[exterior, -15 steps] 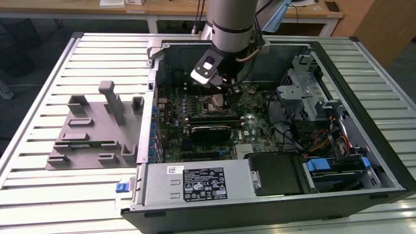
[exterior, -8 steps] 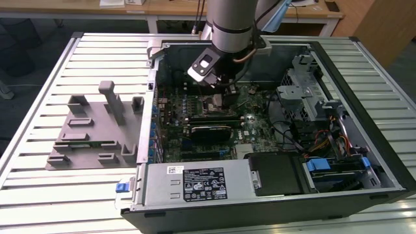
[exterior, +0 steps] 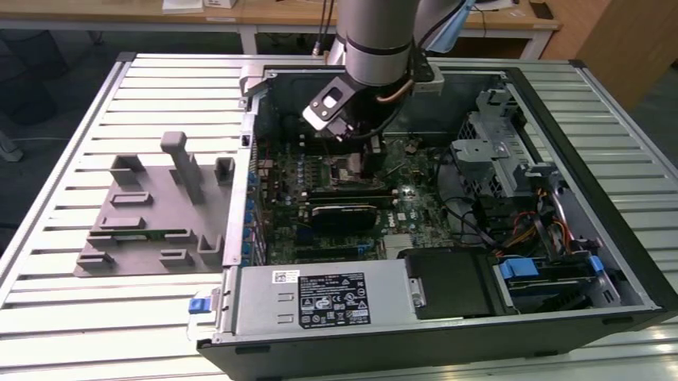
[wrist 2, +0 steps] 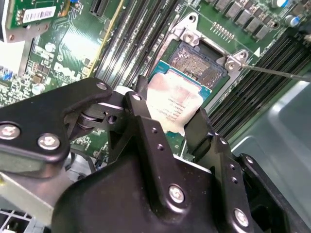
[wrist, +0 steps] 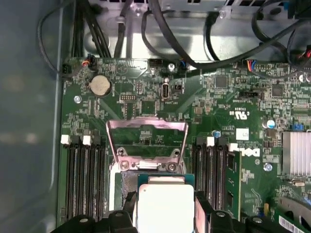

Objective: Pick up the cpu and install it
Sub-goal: 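Place the cpu into insertion slot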

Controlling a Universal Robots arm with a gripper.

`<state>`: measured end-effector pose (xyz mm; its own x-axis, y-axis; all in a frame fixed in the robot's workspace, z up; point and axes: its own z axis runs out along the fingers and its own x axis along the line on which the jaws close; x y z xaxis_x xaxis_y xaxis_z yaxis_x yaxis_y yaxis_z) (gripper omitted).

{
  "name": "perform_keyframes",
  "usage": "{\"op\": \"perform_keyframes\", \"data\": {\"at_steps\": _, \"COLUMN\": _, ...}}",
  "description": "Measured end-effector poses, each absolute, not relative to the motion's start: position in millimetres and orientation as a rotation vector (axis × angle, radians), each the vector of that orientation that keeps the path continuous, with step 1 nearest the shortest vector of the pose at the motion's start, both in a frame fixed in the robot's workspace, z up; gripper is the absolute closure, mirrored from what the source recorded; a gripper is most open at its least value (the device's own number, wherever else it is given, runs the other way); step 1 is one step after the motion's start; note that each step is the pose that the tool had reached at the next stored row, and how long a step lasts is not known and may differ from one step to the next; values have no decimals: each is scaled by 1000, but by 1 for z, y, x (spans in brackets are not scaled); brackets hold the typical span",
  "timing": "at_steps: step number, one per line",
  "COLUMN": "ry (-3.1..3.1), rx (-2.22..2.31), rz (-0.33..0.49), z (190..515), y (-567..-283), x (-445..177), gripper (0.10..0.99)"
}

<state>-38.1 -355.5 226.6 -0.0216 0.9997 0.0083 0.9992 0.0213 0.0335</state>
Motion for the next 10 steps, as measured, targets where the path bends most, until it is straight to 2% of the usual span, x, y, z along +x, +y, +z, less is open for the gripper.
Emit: {"op": "perform_keyframes", "data": {"at_steps": 10, "ry": 2178, "rx": 2221, "rz": 62, "z": 220, "y": -352, "x": -40, "gripper": 541}}
